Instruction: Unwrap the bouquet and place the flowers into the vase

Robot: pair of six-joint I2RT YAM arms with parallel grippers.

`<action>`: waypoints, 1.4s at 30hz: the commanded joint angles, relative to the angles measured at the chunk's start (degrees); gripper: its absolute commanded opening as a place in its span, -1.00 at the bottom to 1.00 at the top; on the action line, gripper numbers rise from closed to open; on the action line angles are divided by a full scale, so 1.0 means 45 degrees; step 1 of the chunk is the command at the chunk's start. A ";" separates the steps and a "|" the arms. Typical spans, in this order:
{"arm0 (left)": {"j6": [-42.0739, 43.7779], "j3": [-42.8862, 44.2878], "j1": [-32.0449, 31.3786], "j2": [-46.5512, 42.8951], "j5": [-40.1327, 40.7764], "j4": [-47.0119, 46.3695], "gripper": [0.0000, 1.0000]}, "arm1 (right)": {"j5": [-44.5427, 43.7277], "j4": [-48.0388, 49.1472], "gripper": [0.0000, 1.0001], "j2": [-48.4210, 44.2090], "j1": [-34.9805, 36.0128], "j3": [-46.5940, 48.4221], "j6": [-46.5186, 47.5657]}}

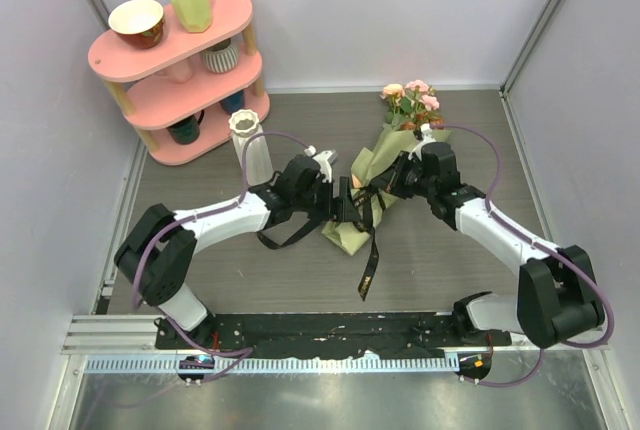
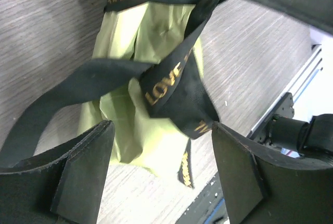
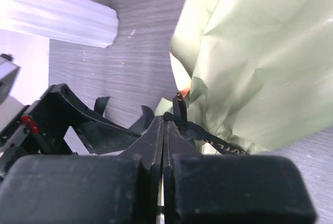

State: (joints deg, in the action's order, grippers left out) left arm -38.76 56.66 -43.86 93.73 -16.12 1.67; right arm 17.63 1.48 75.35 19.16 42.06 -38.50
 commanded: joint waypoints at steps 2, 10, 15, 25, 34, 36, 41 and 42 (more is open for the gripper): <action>-0.0136 -0.0482 0.0000 -0.1434 -0.0656 -0.0587 0.63 | -0.0285 -0.0072 -0.98 -0.1431 0.0059 0.1159 0.1036; 0.0040 0.0160 0.0019 -0.2723 -0.0578 0.0546 0.53 | -0.0658 -0.1245 -0.98 -0.1785 0.0059 0.2507 0.1641; -0.0038 0.1196 0.0019 -0.2530 -0.1298 0.1190 0.28 | -0.0656 -0.1247 -0.98 -0.2152 0.0040 0.2762 0.1564; -0.1502 -0.0225 -0.0625 0.0492 -0.2357 -0.1716 -0.28 | 0.0086 0.0218 -0.98 -0.1823 0.0040 0.2878 0.0353; -0.0665 -0.0932 -0.0586 0.1651 -0.0364 -0.1721 -0.30 | -0.0769 -0.0931 -0.98 -0.3286 0.0040 0.3699 0.0409; -0.0313 -0.0874 -0.0606 0.1476 -0.0071 -0.1254 -0.28 | -0.1259 -0.1498 -0.99 -0.3889 0.0040 0.3836 0.0586; 0.0234 -0.0815 -0.0586 0.0676 0.0261 -0.0490 -0.13 | -0.2042 -0.2160 -0.98 -0.4713 0.0040 0.4167 0.1016; 0.0390 -0.0834 -0.0586 0.0268 0.0339 -0.0411 -0.07 | -0.2042 -0.2357 -0.98 -0.4752 0.0040 0.4265 0.1036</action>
State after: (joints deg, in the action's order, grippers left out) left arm -40.86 51.31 -46.50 100.86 -17.37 -2.83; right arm 11.77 -7.18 55.77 19.16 57.54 -35.83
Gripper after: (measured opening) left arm 0.422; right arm 0.028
